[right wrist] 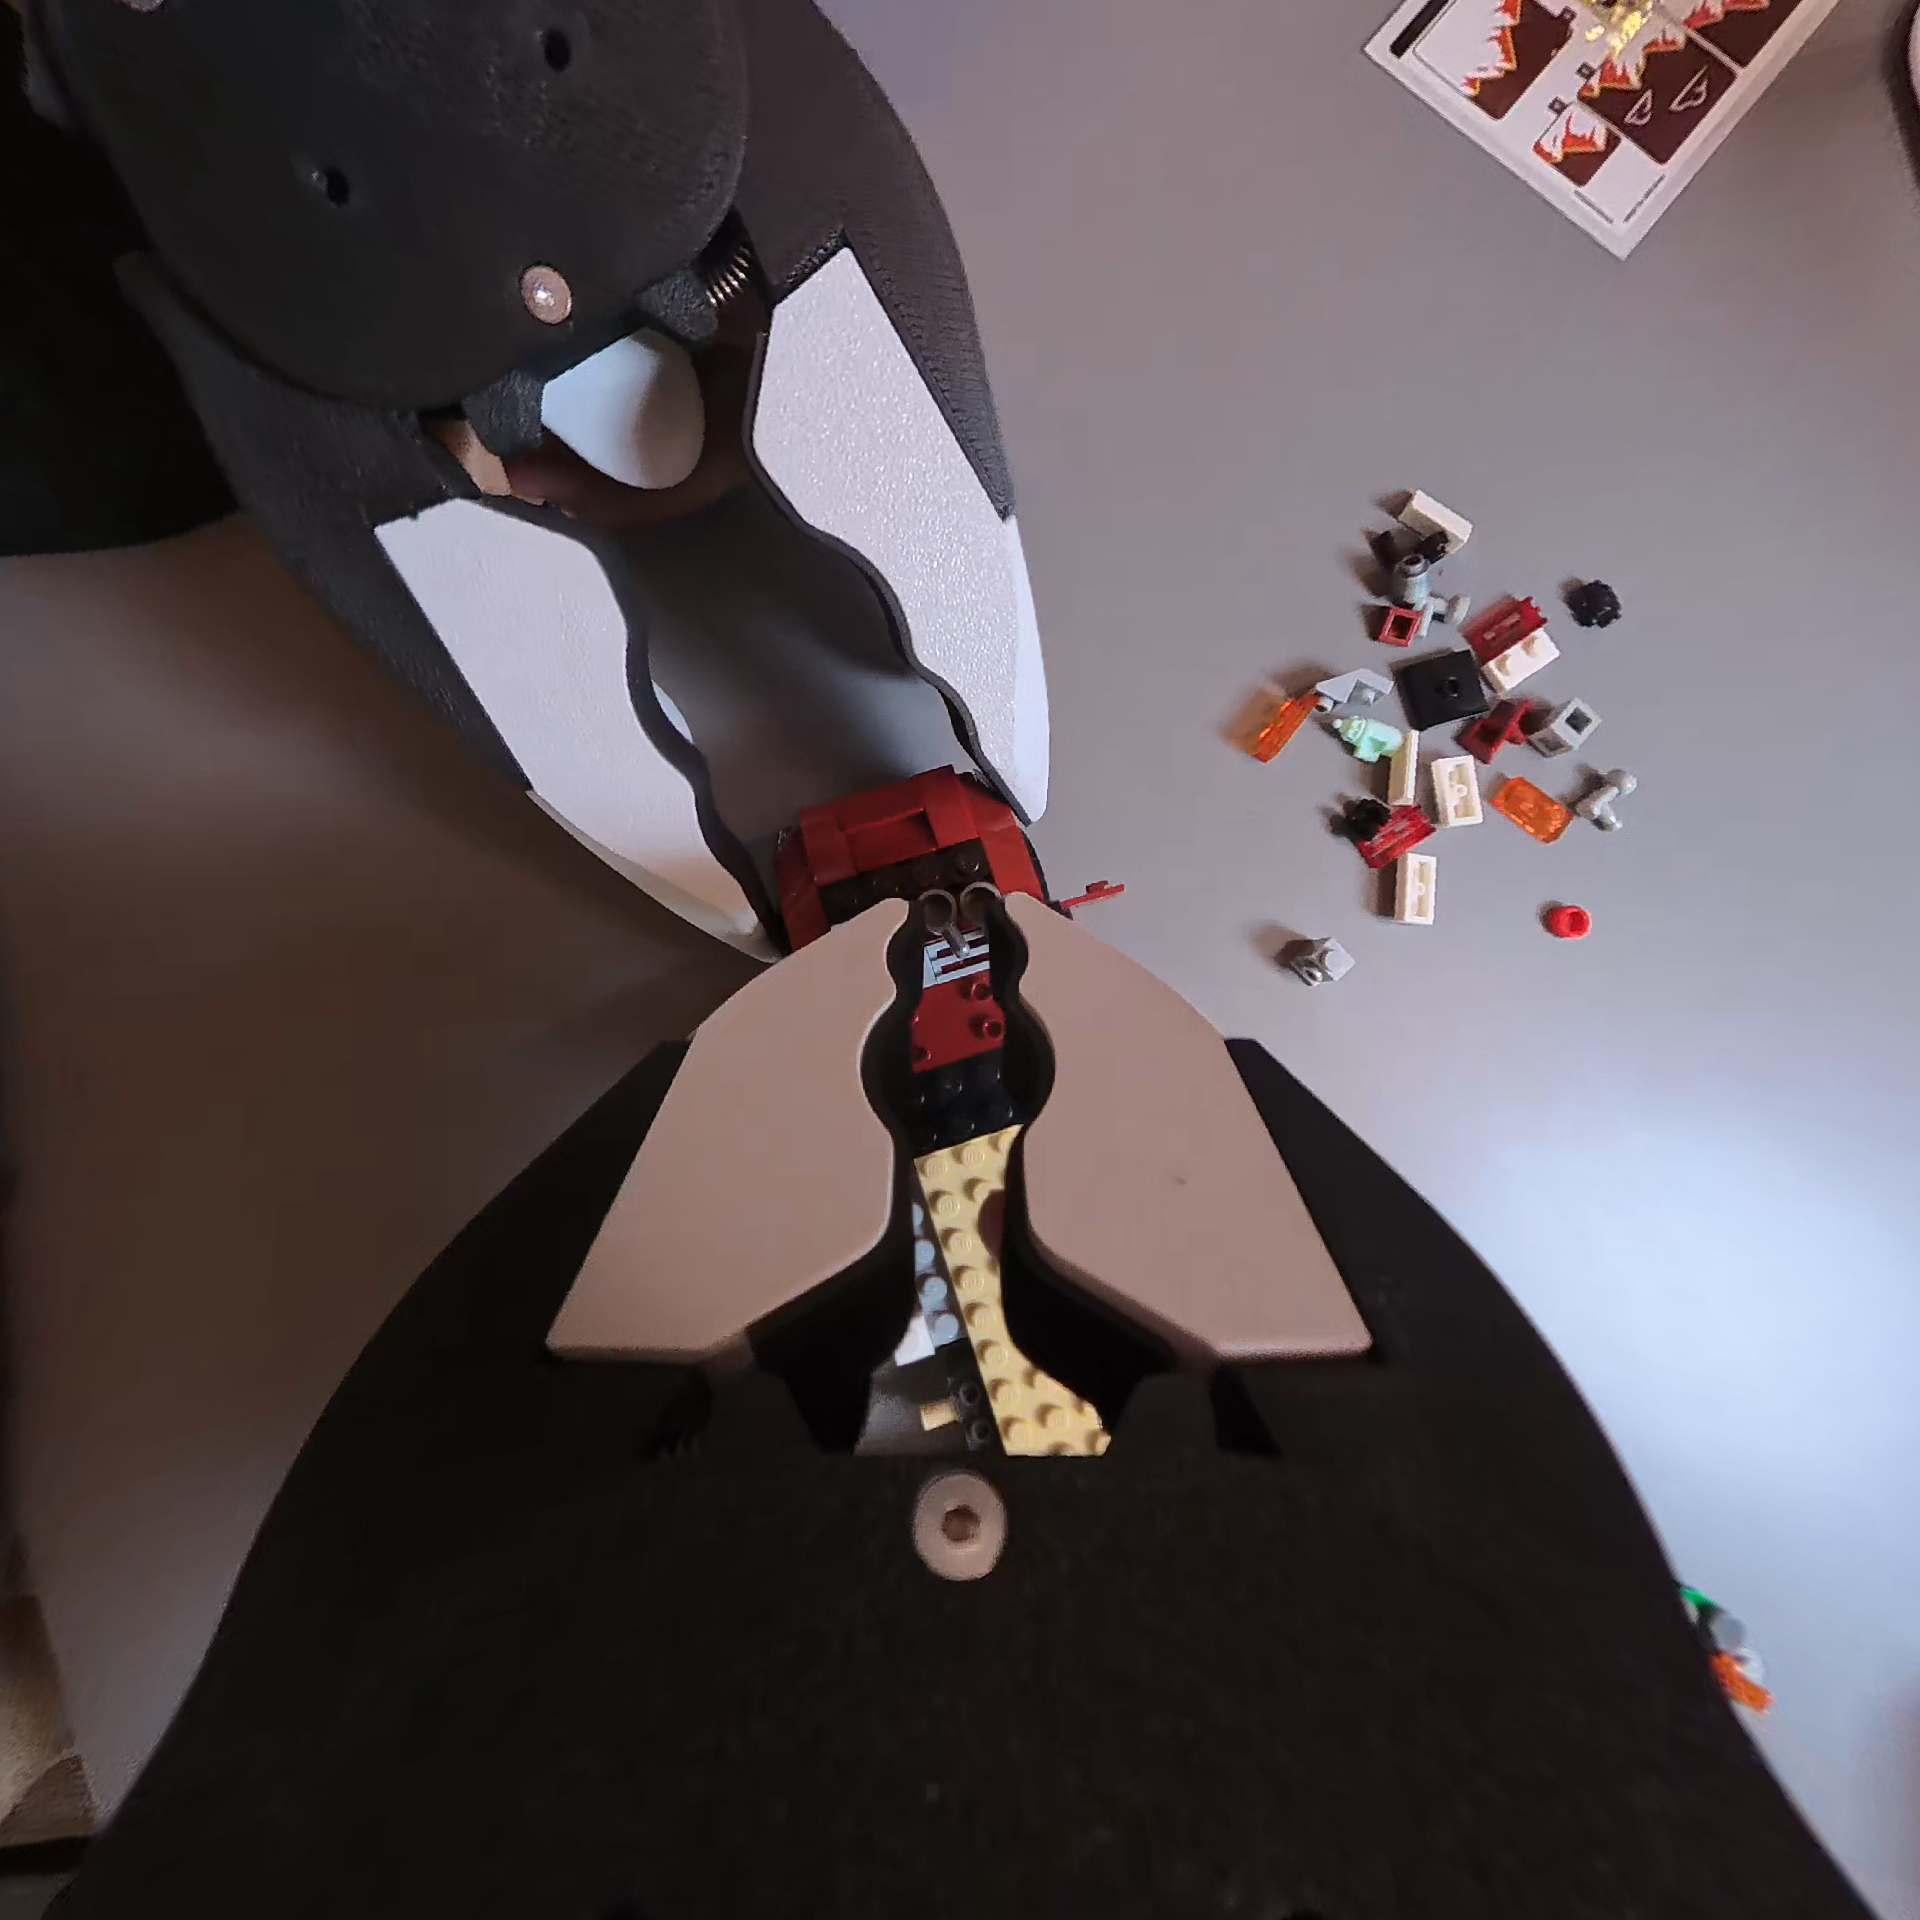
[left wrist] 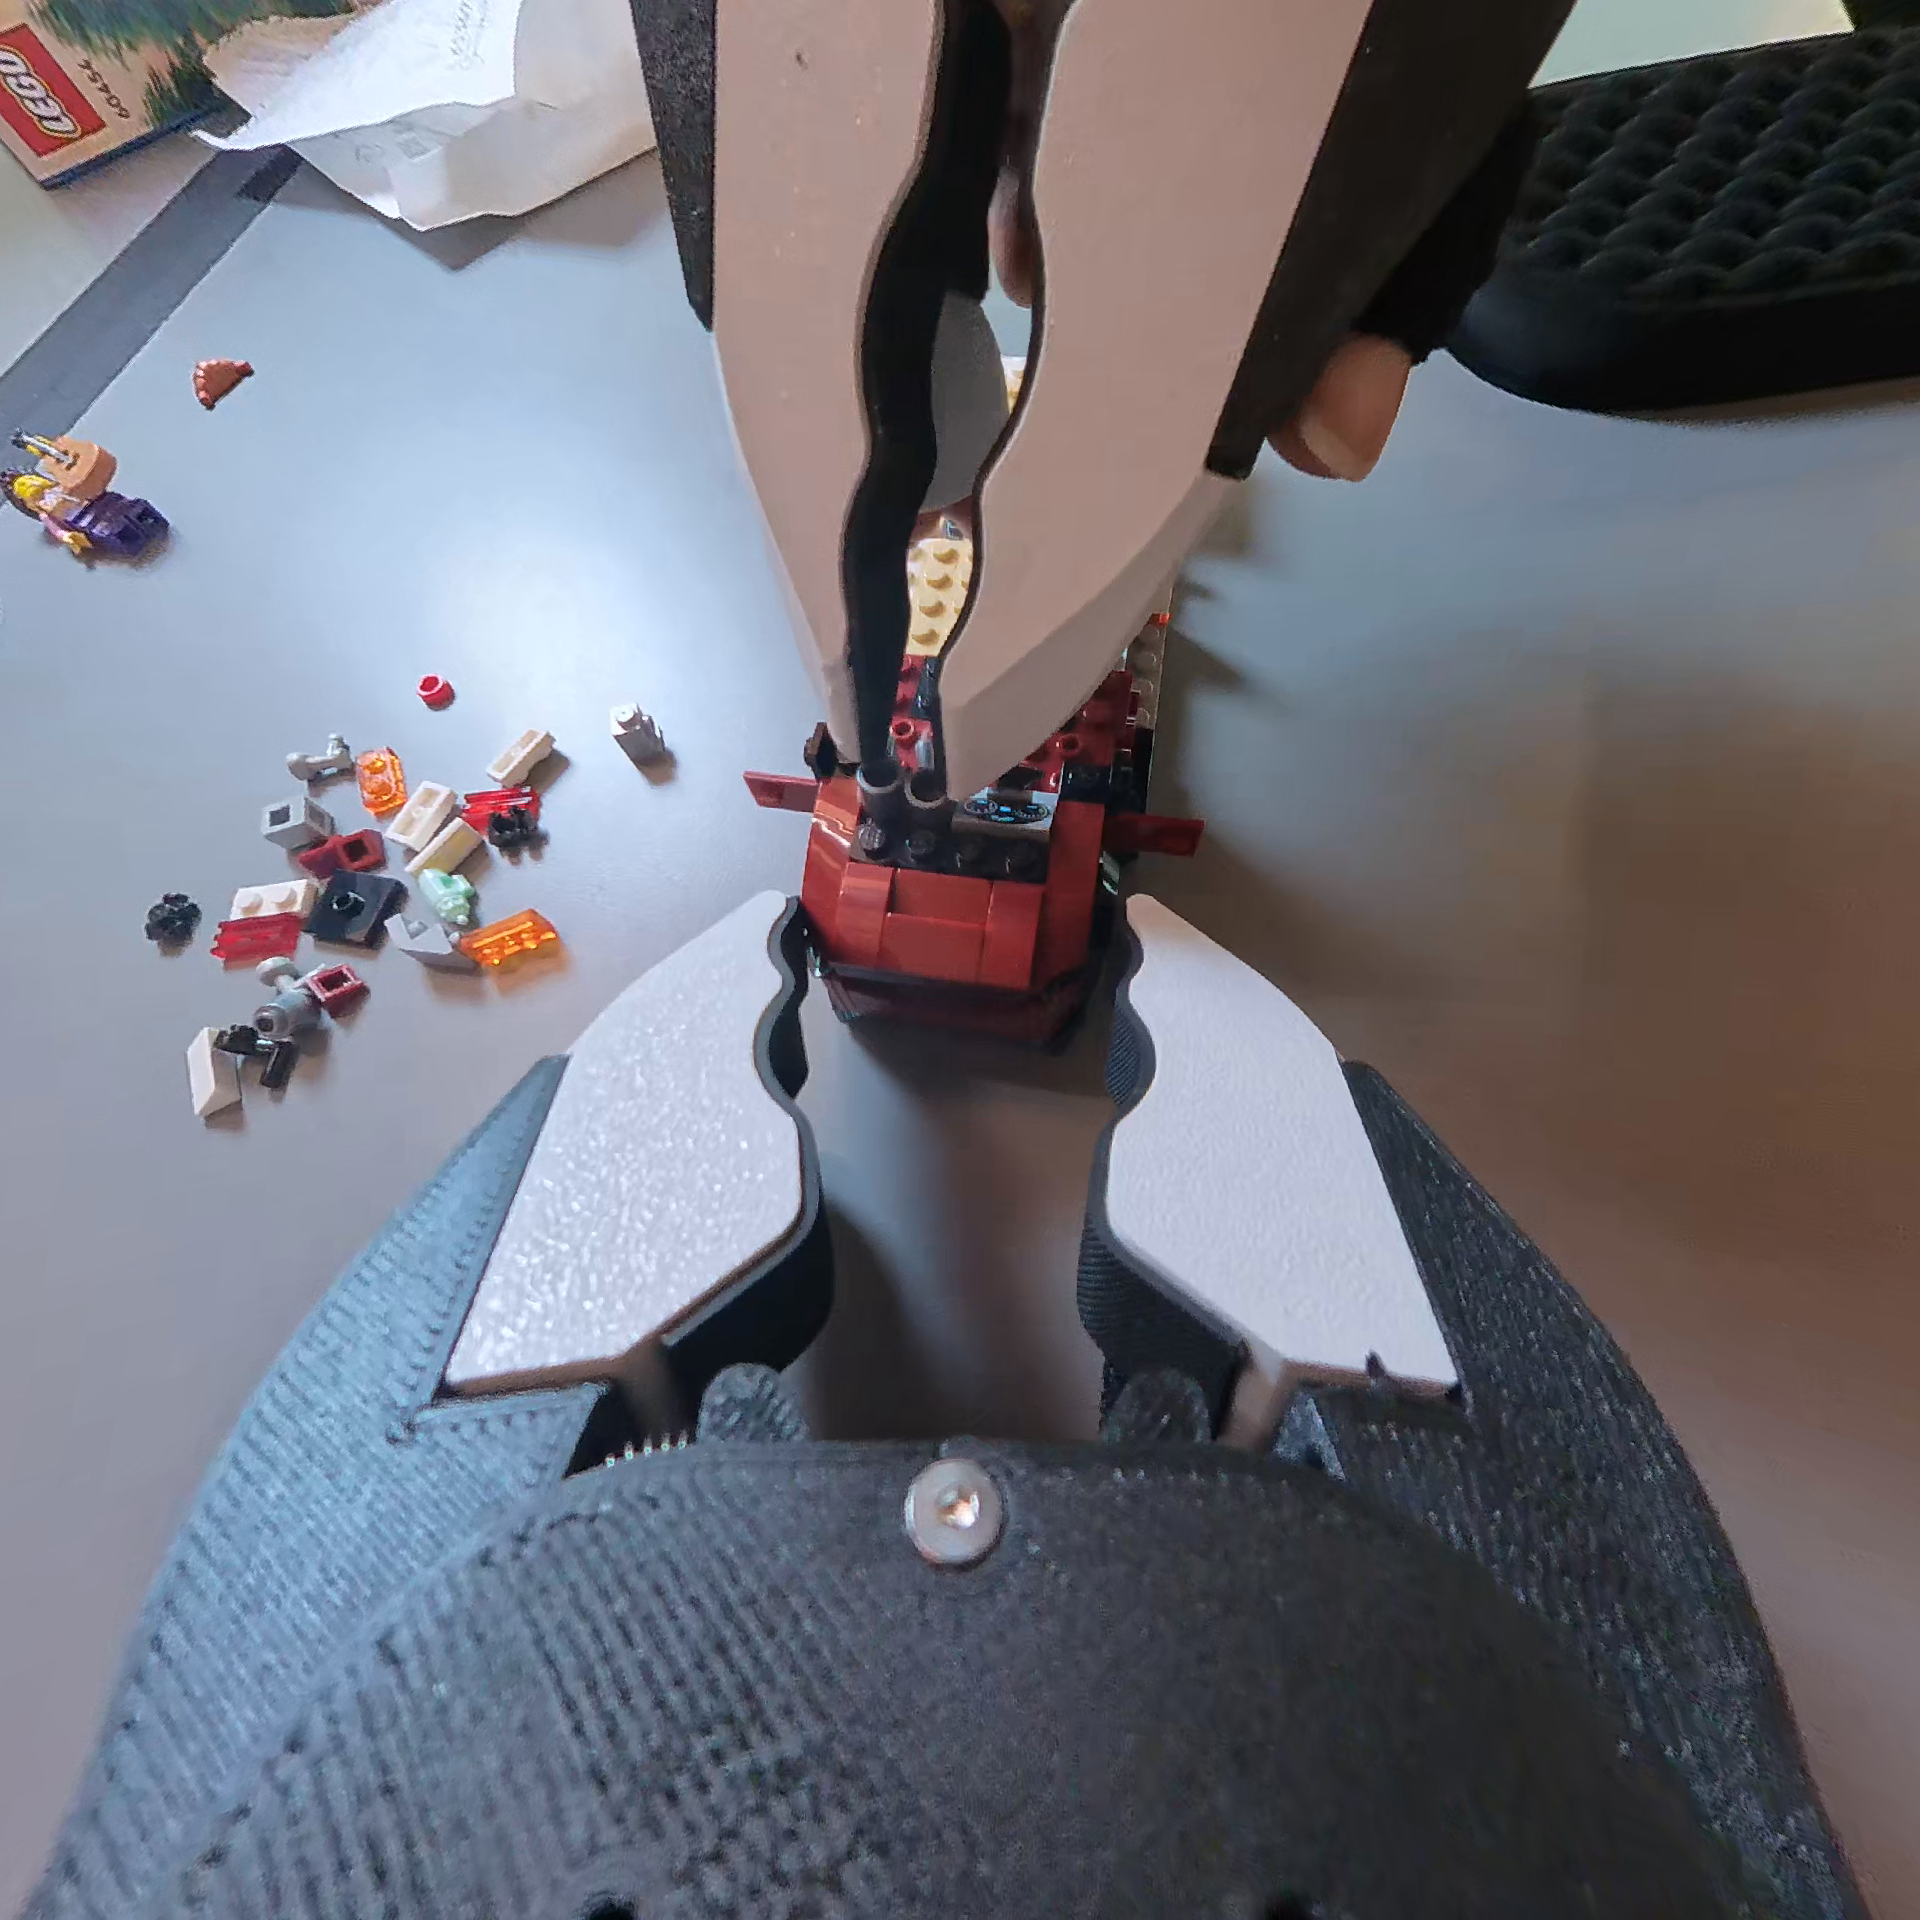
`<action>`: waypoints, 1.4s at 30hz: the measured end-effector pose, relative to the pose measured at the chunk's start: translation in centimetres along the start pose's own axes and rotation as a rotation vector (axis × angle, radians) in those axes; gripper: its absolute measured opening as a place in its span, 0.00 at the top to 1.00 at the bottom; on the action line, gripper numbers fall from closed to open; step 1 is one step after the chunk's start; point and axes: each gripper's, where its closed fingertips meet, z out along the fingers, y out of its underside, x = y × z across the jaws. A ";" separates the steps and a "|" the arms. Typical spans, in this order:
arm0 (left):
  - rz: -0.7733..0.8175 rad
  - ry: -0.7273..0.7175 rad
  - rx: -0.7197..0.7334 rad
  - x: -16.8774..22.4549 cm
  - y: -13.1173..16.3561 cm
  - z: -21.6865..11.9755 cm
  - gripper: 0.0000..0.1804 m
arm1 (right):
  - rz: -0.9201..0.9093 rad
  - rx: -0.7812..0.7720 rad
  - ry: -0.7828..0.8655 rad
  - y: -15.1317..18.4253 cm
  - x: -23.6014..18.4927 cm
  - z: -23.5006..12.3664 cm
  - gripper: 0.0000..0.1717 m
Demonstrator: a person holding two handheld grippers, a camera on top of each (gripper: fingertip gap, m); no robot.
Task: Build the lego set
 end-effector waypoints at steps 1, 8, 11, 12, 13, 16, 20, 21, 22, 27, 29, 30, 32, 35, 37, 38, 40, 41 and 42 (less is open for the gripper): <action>-0.001 -0.004 0.000 0.0 0.0 0.0 0.69 | 0.015 0.000 0.001 0.0 0.0 0.0 0.93; -0.001 -0.003 0.004 0.0 0.0 0.0 0.69 | 0.005 -0.036 0.003 -0.1 -0.1 -0.1 0.94; 0.001 -0.005 0.002 0.0 0.0 0.0 0.69 | 0.027 -0.039 -0.015 -0.2 0.0 -0.1 0.96; 0.001 -0.005 0.003 0.0 0.0 0.0 0.69 | 0.024 -0.043 -0.020 -0.2 0.0 0.0 0.96; 0.000 -0.004 0.003 0.0 0.0 0.0 0.69 | 0.028 -0.050 -0.027 -0.3 -0.1 0.0 0.96; 0.001 -0.004 0.003 0.0 0.0 0.0 0.69 | 0.019 -0.095 -0.040 -0.2 -0.1 0.1 0.96; 0.004 -0.004 0.004 0.1 0.0 0.0 0.69 | 0.017 -0.158 -0.094 -0.2 -0.3 0.2 0.96; 0.004 -0.004 0.004 0.1 0.0 0.0 0.69 | 0.014 -0.173 -0.104 -0.2 -0.3 0.2 0.96; 0.005 -0.004 0.004 0.1 0.0 0.0 0.69 | 0.008 -0.186 -0.115 -0.2 -0.3 0.2 0.96; 0.004 -0.002 0.006 0.1 0.0 0.0 0.69 | 0.015 -0.224 -0.157 -0.1 -0.1 0.0 0.95; 0.004 -0.001 0.006 0.1 0.0 0.0 0.69 | -0.012 -0.227 -0.132 0.1 0.2 -0.1 0.96; 0.004 0.000 0.006 0.1 0.0 0.0 0.69 | -0.011 -0.226 -0.131 0.1 0.2 -0.1 0.96; 0.004 0.002 0.006 0.1 0.0 0.0 0.69 | -0.024 -0.231 -0.123 0.1 0.2 -0.1 0.96; 0.005 0.002 0.006 0.1 0.0 0.0 0.69 | -0.050 -0.249 -0.110 0.1 0.2 -0.1 0.96; 0.005 0.002 0.007 0.1 0.0 0.0 0.69 | -0.088 -0.262 -0.094 0.1 0.2 -0.1 0.96; 0.005 0.003 0.007 0.1 0.0 0.0 0.69 | -0.104 -0.266 -0.088 0.1 0.2 -0.1 0.96; 0.006 0.003 0.007 0.1 0.0 0.0 0.69 | -0.116 -0.268 -0.086 0.1 0.1 0.0 0.96; 0.006 0.004 0.007 0.1 0.0 0.0 0.69 | -0.113 -0.267 -0.087 0.1 0.1 0.0 0.96; 0.006 0.004 0.007 0.1 0.0 0.0 0.69 | -0.111 -0.267 -0.088 0.1 0.2 0.0 0.96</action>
